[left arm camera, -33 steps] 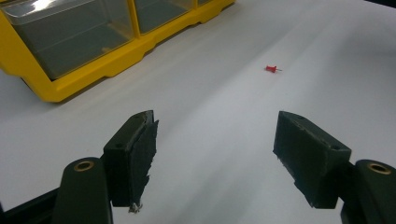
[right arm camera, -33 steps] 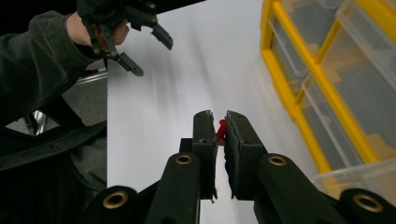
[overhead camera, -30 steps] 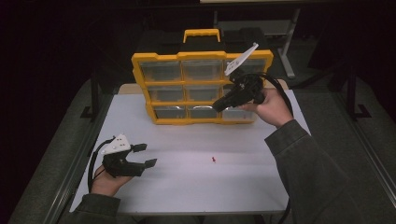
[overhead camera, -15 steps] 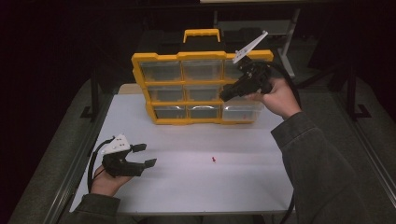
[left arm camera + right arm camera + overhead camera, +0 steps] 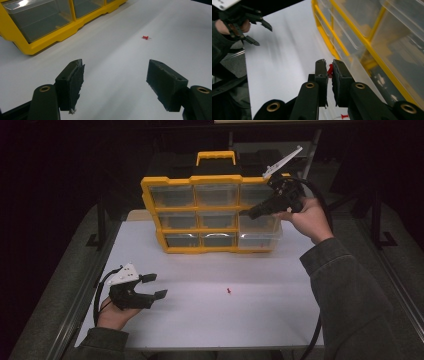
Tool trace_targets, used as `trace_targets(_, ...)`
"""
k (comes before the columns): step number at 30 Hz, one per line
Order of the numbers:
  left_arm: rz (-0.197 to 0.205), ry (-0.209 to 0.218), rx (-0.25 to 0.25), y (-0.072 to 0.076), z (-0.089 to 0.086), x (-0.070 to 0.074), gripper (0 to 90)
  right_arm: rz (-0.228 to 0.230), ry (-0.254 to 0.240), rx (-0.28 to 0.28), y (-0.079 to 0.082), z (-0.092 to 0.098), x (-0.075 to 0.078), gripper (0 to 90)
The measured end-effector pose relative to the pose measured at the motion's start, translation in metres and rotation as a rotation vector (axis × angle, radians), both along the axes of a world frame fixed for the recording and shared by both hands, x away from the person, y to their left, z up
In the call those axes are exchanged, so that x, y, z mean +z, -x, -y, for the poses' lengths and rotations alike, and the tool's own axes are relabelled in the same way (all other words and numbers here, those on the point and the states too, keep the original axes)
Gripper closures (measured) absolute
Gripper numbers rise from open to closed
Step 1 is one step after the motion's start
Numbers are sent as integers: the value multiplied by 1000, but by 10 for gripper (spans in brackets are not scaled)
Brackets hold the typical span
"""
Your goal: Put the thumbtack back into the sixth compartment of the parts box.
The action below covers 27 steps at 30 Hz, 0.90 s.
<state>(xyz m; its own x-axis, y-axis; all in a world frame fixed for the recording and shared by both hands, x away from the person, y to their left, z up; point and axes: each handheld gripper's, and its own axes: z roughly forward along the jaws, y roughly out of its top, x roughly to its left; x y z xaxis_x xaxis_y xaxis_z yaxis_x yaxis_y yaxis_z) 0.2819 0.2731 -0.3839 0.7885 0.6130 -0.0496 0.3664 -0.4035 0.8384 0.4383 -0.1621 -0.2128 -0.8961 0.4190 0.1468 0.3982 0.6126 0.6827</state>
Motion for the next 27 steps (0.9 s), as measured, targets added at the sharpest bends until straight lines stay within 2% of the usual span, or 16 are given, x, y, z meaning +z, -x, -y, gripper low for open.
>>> trace_targets(12, 7, -2, 0, 0, -2, 0, 291, -4, 15, -64, -8, 12, -7, 816)
trace_targets(17, 0, 1, 4, 0, -2, 0, 289, -8, 18, -73, -10, 13, -10, 816)
trace_targets(27, -5, 5, 10, 0, -2, 0, 285, -11, 42, -67, -14, 10, -26, 815)
